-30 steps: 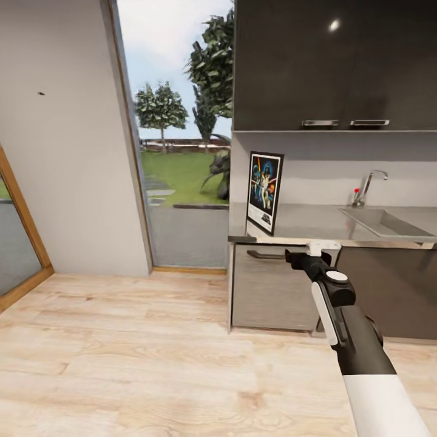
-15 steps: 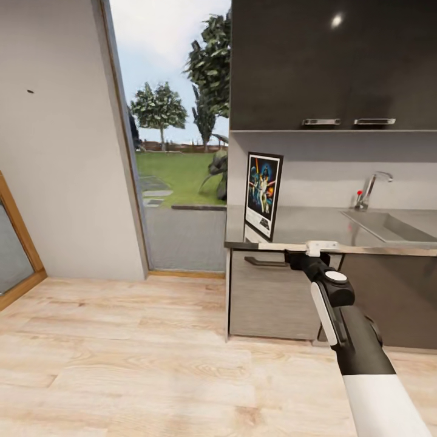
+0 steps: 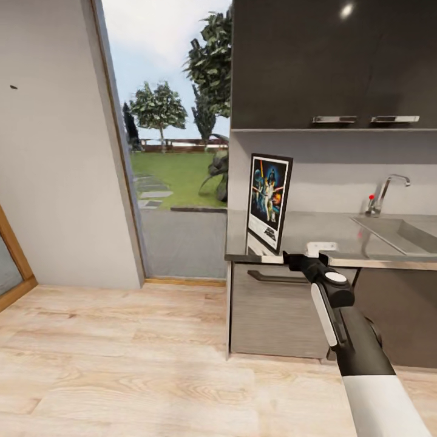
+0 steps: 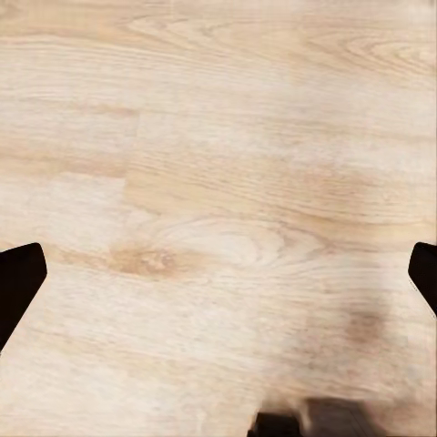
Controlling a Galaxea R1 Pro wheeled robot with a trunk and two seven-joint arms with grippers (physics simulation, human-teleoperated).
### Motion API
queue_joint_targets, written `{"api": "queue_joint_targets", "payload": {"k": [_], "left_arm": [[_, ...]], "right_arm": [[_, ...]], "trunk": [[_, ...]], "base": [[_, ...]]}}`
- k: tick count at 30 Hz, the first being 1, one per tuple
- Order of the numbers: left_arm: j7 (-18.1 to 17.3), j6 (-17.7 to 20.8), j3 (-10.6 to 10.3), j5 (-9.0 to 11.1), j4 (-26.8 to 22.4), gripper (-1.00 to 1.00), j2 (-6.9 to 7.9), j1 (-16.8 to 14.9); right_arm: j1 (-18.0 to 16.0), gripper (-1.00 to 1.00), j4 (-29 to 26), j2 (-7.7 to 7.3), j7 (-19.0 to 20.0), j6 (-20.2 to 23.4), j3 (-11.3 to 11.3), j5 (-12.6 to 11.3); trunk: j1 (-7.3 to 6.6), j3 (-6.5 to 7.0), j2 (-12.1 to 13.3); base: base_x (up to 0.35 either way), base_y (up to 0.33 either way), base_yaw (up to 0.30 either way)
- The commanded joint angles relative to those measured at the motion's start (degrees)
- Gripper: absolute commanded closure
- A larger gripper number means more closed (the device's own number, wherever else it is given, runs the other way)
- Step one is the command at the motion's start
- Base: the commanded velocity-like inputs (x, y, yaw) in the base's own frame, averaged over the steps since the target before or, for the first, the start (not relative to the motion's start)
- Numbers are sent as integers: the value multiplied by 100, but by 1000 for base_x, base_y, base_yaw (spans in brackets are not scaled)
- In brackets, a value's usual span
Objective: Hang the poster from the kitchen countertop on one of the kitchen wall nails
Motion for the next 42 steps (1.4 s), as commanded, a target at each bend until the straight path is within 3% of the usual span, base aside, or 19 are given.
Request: {"api": "queue_joint_targets", "payload": {"k": [1, 16, 26, 42], "left_arm": [[2, -6, 3, -1, -6, -100, 0, 1], [2, -104, 33, -6, 1, -100, 1, 1], [9, -290, 55, -8, 29, -100, 3, 1], [10, -317, 57, -9, 37, -100, 0, 1]], "right_arm": [[6, -100, -1, -4, 57, 22, 3, -8], [26, -100, 683, -8, 220, -879, -2, -7], [33, -100, 762, -8, 221, -993, -2, -8], [35, -100, 781, -8, 224, -1068, -2, -8]], "trunk": [[4, -5, -2], [4, -5, -2], [4, -5, -2], [4, -5, -2]], "base": [[334, 0, 0], [134, 0, 0], [29, 0, 0], [245, 0, 0]]}}
